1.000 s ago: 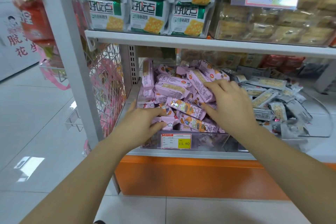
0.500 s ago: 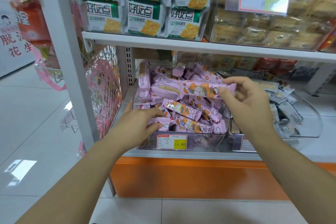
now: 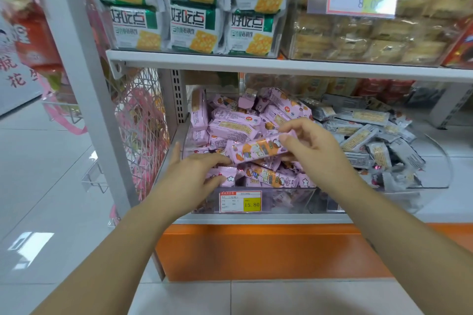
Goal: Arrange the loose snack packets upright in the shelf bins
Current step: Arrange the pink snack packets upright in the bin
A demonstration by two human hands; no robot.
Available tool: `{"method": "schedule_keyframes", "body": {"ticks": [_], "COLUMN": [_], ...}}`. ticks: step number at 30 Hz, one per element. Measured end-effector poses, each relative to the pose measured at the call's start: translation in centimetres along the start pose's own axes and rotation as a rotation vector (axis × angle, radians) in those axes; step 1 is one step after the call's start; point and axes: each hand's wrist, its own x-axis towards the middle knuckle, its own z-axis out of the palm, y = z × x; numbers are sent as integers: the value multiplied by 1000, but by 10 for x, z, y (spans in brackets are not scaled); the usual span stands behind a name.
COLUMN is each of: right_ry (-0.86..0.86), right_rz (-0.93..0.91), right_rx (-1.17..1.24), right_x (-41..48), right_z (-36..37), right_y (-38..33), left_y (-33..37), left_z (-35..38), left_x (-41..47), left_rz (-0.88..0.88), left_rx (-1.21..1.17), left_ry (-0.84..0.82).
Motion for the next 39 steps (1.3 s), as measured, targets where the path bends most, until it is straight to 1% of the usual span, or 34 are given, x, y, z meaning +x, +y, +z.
{"method": "schedule_keyframes", "body": {"ticks": [2,6,9,12,15,17,19,21,23,28,31,35,39], "right_ry": [-29,-159,-142,-142,-190,-205,-209,-204,-199,-191,-192,-224,-238], "right_rz": [34,31,19,4,-10,-14,-37,-73,-109,-173,-214,-291,-318], "right_rx": [43,-71,-47,-11,-18,-31,-37,-110,-179,-228,-226,-284,-278], "right_x": [-1,-4,-3,-3,-5,-4,-5,-6,-7,-8,-9,-8,-4], "right_z": [2,5,5,5,4,1,-6,-15,-25,-40,-39,-37,-40], "right_y": [8,21,21,18,20,23,26,29,33,44,50,57,61], "left_y": [0,0,5,9,15,21,26,29,32,38,45,46,51], "left_z": [1,0,-2,-2,-5,-8,-10,-12,-14,-17,-18,-19,-24], "left_x": [0,1,0,3,5,5,7,8,9,13,18,24,27], "left_rz": [-9,-76,-99,-124,-98,-99,-90,-80,-91,-123,-117,-112,-101], "left_rx": [-47,-161,-211,-237,-421,-562,-637,-670,-647,-604,-471,-388,-304], "left_ry": [10,17,38,102,207,239,255,264,247,162,74,-61,-103]}}
